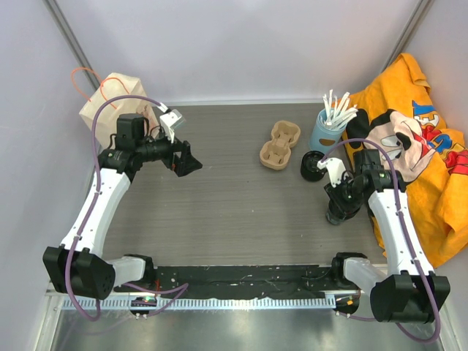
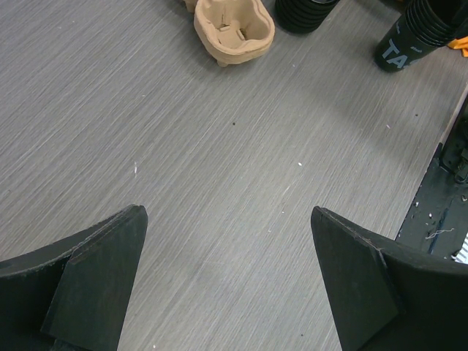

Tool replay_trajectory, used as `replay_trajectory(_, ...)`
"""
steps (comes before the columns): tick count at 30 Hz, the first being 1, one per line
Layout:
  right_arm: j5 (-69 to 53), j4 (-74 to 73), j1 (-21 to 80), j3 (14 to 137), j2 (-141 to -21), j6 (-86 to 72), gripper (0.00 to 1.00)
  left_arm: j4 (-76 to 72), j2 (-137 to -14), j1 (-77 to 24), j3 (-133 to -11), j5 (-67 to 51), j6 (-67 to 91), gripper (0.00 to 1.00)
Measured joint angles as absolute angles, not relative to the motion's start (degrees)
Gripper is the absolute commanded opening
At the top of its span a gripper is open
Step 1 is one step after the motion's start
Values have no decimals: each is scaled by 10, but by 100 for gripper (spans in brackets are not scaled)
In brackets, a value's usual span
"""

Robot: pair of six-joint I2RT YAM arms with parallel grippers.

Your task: Pack the takeout coffee

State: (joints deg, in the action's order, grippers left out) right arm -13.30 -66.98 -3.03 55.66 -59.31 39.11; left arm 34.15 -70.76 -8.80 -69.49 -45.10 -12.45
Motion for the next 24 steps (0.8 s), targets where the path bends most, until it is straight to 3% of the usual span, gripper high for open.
replay_trajectory(16,-139,-667,-35,556,-601,394,13,342,-709,-88,-695,-451,-124,100)
replay_trajectory(24,-144,-667,-35,556,-601,394,18,342,-709,-88,-695,-451,-124,100)
